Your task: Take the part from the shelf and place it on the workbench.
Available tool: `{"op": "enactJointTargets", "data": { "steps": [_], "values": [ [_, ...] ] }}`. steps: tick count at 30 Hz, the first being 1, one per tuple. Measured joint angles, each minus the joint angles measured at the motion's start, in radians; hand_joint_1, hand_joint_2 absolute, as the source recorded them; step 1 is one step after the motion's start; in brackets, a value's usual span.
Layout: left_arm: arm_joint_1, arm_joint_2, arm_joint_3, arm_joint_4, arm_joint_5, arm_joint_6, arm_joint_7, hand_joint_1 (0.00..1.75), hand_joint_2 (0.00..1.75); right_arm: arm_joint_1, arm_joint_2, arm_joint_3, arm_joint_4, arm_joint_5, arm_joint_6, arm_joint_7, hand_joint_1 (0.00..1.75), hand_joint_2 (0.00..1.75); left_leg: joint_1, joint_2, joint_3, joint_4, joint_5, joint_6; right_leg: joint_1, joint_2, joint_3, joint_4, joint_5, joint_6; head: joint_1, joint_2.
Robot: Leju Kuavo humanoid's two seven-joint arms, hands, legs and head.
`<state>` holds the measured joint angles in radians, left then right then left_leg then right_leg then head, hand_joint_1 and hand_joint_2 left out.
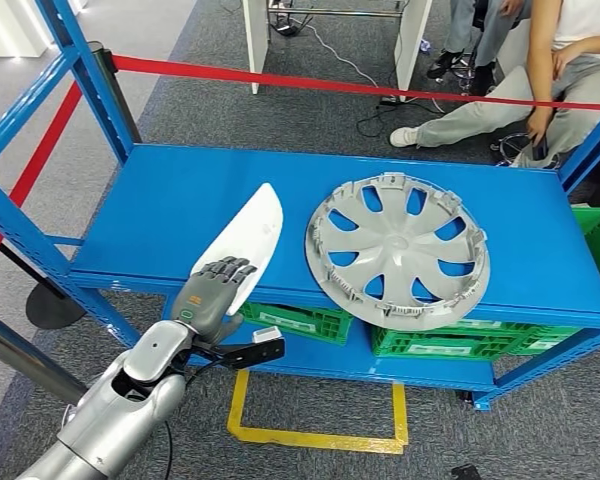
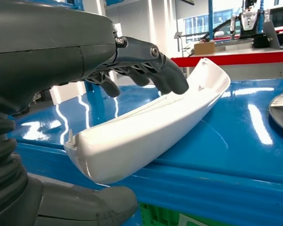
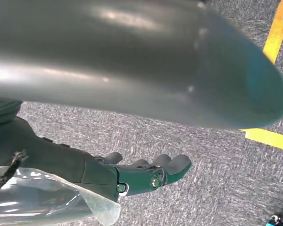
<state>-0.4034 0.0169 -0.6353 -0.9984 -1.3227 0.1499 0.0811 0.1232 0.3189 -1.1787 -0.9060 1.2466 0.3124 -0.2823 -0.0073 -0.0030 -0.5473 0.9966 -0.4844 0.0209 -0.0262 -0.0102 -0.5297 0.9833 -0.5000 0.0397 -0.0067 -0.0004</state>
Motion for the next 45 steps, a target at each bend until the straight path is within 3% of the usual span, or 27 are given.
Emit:
{"op": "enactJointTargets", "data": {
  "steps": [12, 16, 19, 23, 25, 45],
  "values": [
    [0.004, 0.009, 0.011, 0.000, 0.016, 0.013, 0.008, 0.42, 1.75, -0.015, 0.000, -0.038, 0.010, 0.052, 0.004, -0.007, 0.00, 0.00, 0.000, 0.000, 0.000, 0.000, 0.000, 0.000, 0.000, 0.000, 0.000, 0.000, 0.000, 0.000, 0.000, 0.000],
    [0.007, 0.011, 0.012, 0.000, 0.018, 0.016, 0.008, 0.79, 1.75, -0.017, 0.000, -0.046, 0.011, 0.062, 0.010, -0.008, 0.00, 0.00, 0.000, 0.000, 0.000, 0.000, 0.000, 0.000, 0.000, 0.000, 0.000, 0.000, 0.000, 0.000, 0.000, 0.000],
    [0.013, 0.012, 0.015, 0.001, 0.022, 0.021, 0.008, 0.89, 1.75, -0.017, 0.000, -0.051, 0.010, 0.073, 0.020, -0.007, 0.00, 0.00, 0.000, 0.000, 0.000, 0.000, 0.000, 0.000, 0.000, 0.000, 0.000, 0.000, 0.000, 0.000, 0.000, 0.000],
    [0.017, 0.012, 0.020, 0.004, 0.023, 0.025, 0.008, 1.64, 1.75, -0.017, 0.000, -0.057, 0.009, 0.081, 0.027, -0.005, 0.00, 0.00, 0.000, 0.000, 0.000, 0.000, 0.000, 0.000, 0.000, 0.000, 0.000, 0.000, 0.000, 0.000, 0.000, 0.000],
    [0.018, 0.012, 0.023, 0.007, 0.024, 0.028, 0.008, 1.75, 1.75, -0.017, 0.000, -0.059, 0.008, 0.088, 0.033, -0.003, 0.00, 0.00, 0.000, 0.000, 0.000, 0.000, 0.000, 0.000, 0.000, 0.000, 0.000, 0.000, 0.000, 0.000, 0.000, 0.000],
    [0.018, 0.005, 0.037, 0.031, 0.018, 0.064, 0.008, 1.75, 1.75, -0.025, 0.003, -0.091, 0.001, 0.139, 0.047, -0.014, 0.00, 0.00, 0.000, 0.000, 0.000, 0.000, 0.000, 0.000, 0.000, 0.000, 0.000, 0.000, 0.000, 0.000, 0.000, 0.000]
  ]
}}
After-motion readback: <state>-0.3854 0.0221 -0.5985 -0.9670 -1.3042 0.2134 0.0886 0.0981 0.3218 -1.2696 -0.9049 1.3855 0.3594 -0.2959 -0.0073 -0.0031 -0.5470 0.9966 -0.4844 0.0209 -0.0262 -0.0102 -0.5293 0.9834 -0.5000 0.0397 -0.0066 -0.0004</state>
